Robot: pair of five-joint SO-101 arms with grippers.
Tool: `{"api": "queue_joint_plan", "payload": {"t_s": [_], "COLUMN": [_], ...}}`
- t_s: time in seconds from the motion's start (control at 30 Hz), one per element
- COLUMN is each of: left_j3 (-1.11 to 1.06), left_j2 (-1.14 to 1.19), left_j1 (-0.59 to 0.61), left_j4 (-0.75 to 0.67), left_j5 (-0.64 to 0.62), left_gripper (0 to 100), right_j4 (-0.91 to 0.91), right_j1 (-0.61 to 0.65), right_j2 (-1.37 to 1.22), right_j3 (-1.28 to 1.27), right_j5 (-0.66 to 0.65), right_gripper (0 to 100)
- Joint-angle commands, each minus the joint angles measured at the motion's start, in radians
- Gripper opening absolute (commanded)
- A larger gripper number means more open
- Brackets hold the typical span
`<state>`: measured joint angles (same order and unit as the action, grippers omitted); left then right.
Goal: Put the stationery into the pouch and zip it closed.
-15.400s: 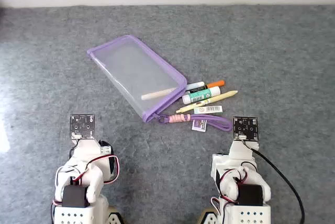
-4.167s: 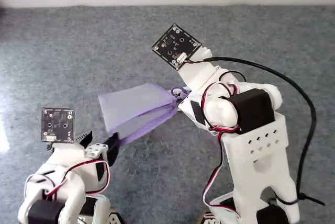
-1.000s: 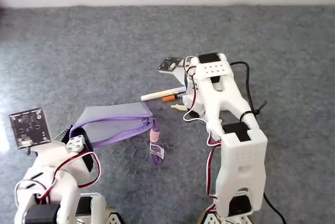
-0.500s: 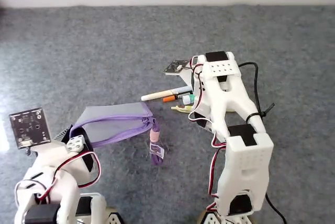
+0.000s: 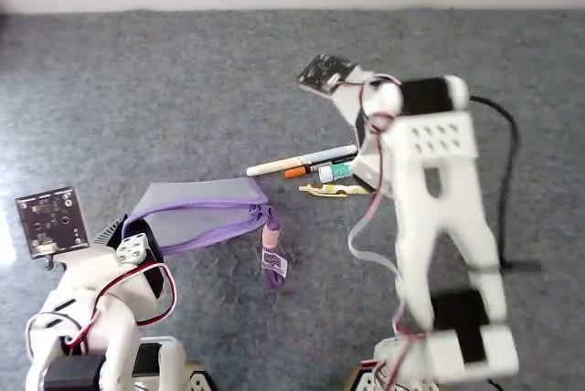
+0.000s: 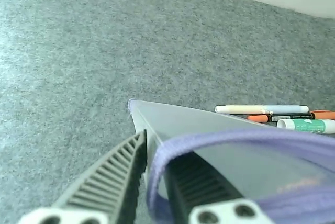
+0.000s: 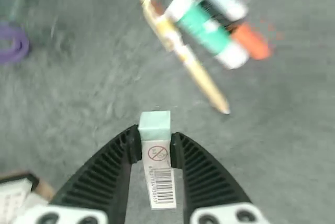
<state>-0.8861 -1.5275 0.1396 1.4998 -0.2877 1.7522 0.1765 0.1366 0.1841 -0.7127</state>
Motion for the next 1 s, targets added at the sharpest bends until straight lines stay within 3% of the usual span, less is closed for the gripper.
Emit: {"api": "queue_joint_plan", "payload": {"t_s": [0.0, 0.2, 0.37, 0.53, 0.7, 0.97], "left_j3": [0.038, 0.174, 0.289, 0.343, 0.338, 0.338], "left_j2": [0.017, 0.187, 0.393, 0.494, 0.508, 0.508], "left_j1": [0.000, 0.000, 0.002, 0.000, 0.000, 0.000], "left_j4": [-0.031, -0.023, -0.020, 0.038, 0.063, 0.061], "left_j5": [-0.011, -0.015, -0.063, -0.097, -0.118, -0.123], "left_gripper": [1, 1, 1, 1, 1, 1], "right_j4": [0.044, 0.042, 0.041, -0.047, -0.325, -0.937], "right_j1": [0.033, 0.117, 0.226, 0.426, 0.579, 0.621], "right_j2": [0.222, 0.464, 0.598, 0.720, 0.791, 0.797], "right_j3": [-0.003, -0.141, -0.180, -0.184, -0.253, -0.526], "right_j5": [0.069, 0.229, 0.562, 0.812, 0.951, 0.956], "right_gripper": [0.8, 0.8, 0.8, 0.8, 0.8, 0.8]}}
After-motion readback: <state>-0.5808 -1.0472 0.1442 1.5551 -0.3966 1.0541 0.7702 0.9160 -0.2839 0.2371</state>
